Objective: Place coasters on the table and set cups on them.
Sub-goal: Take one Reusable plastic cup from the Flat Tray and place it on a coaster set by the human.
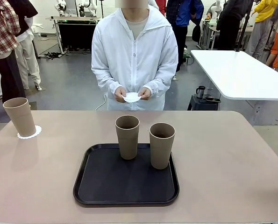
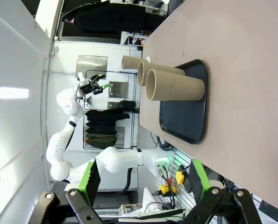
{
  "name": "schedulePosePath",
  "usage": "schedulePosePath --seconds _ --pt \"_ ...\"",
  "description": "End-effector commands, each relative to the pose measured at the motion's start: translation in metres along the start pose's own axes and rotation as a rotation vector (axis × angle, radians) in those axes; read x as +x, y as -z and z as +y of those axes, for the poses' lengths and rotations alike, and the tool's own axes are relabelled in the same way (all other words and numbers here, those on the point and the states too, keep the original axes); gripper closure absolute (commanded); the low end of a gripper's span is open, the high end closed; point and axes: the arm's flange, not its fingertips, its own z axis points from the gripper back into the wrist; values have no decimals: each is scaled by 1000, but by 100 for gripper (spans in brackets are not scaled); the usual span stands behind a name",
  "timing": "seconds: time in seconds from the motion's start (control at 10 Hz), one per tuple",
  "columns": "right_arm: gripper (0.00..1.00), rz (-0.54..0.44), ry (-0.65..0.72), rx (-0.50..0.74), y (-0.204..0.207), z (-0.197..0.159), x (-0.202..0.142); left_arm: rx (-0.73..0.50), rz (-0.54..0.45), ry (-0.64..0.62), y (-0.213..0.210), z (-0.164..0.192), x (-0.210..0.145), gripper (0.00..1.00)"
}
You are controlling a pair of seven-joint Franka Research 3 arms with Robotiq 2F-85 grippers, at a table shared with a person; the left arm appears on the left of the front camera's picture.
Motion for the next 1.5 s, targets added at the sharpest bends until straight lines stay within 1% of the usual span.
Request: schedulePosePath --seconds 0.0,0.6,0.7,0.8,0.9,1.0,1.1,1.2,1.3,1.4 --pt "0 -8 -8 19 -1 0 1 -2 17 -2 -3 -1 3 0" --pt "0 -8 -8 19 -1 0 1 -2 17 -2 -3 -1 3 0" --pt "0 -8 -8 19 -1 0 1 -3 -2 4 1 -1 1 0" --pt "0 -8 -8 19 -1 0 1 -38 51 -186 3 -32 -6 0" --pt "0 -8 -8 19 -1 0 1 -94 124 -401 0 -49 -4 0" --pt "0 -8 -8 19 -1 0 1 -79 206 -576 -3 -67 -7 0" --pt "0 -8 -8 19 -1 0 1 -77 242 -620 -1 -90 -18 0" --pt "0 -8 -8 19 -1 0 1 -73 298 -616 1 -105 -21 0" --pt "0 -8 -8 19 -1 0 1 -83 273 -629 5 -112 -23 0" --pt "0 -8 -8 19 -1 0 1 -68 265 -575 10 -80 -26 0"
